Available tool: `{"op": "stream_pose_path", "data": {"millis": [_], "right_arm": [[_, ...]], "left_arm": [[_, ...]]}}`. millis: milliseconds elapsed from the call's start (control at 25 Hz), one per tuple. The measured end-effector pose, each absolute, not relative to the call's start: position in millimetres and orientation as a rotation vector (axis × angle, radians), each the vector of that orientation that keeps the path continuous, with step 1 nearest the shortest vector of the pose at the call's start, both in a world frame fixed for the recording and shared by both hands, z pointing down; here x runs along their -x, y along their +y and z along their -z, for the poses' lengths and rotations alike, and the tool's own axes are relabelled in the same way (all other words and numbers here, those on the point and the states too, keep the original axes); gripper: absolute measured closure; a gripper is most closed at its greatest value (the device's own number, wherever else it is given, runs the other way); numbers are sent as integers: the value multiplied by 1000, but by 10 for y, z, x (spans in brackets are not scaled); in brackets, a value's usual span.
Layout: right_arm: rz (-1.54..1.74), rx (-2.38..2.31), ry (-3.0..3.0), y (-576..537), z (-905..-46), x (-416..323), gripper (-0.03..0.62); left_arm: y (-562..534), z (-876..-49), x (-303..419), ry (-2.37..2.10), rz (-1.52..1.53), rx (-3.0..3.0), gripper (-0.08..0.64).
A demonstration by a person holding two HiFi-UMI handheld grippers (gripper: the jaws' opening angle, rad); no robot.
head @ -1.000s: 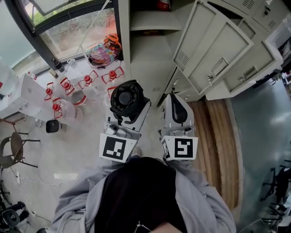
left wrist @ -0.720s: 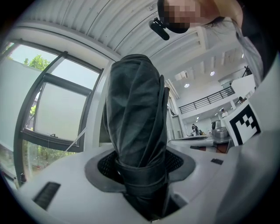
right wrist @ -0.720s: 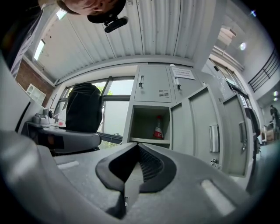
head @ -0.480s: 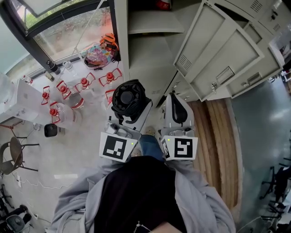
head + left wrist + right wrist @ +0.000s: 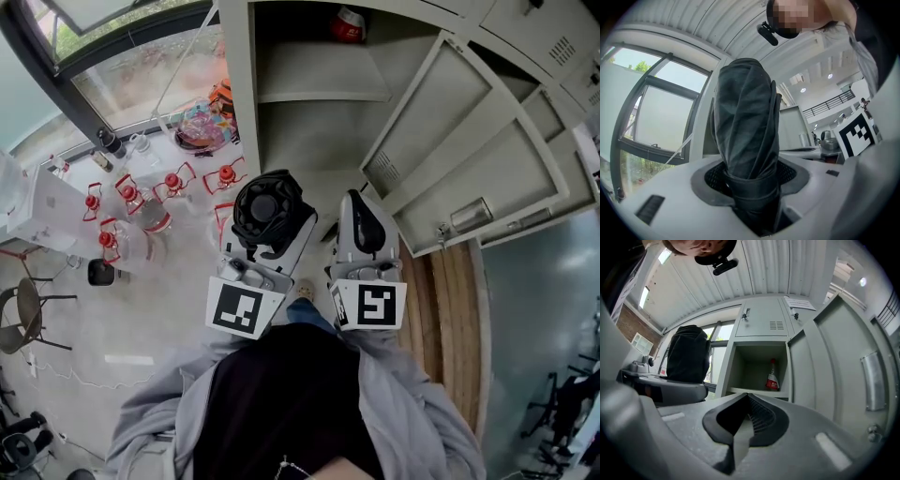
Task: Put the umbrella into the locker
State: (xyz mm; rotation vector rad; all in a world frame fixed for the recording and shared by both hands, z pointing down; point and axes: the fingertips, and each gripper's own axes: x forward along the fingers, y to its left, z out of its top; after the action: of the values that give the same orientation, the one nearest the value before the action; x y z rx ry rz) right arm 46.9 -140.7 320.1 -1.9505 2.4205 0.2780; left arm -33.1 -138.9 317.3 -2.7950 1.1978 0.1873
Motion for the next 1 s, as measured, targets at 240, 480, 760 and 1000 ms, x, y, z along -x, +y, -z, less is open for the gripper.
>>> {"op": "stream_pose_path", "data": {"millis": [240, 480, 760, 1000], "right_arm": [[-270, 1880, 2478, -1832, -3216, -656, 589], [-274, 1801, 2532, -2120, -3203, -817, 589], [-281, 1742, 2557, -2233, -3185, -872, 589], [-315, 1727, 2560, -2240, -3071, -818, 589]], "left_arm": [[-1755, -3183, 100, 1257, -175, 2772, 324], [-2011, -3160, -88, 1321, -166, 2736, 324], [-2094, -3094, -183, 1346, -159, 2691, 324], [-2137, -3004, -158, 1334, -147, 2668, 324]]}}
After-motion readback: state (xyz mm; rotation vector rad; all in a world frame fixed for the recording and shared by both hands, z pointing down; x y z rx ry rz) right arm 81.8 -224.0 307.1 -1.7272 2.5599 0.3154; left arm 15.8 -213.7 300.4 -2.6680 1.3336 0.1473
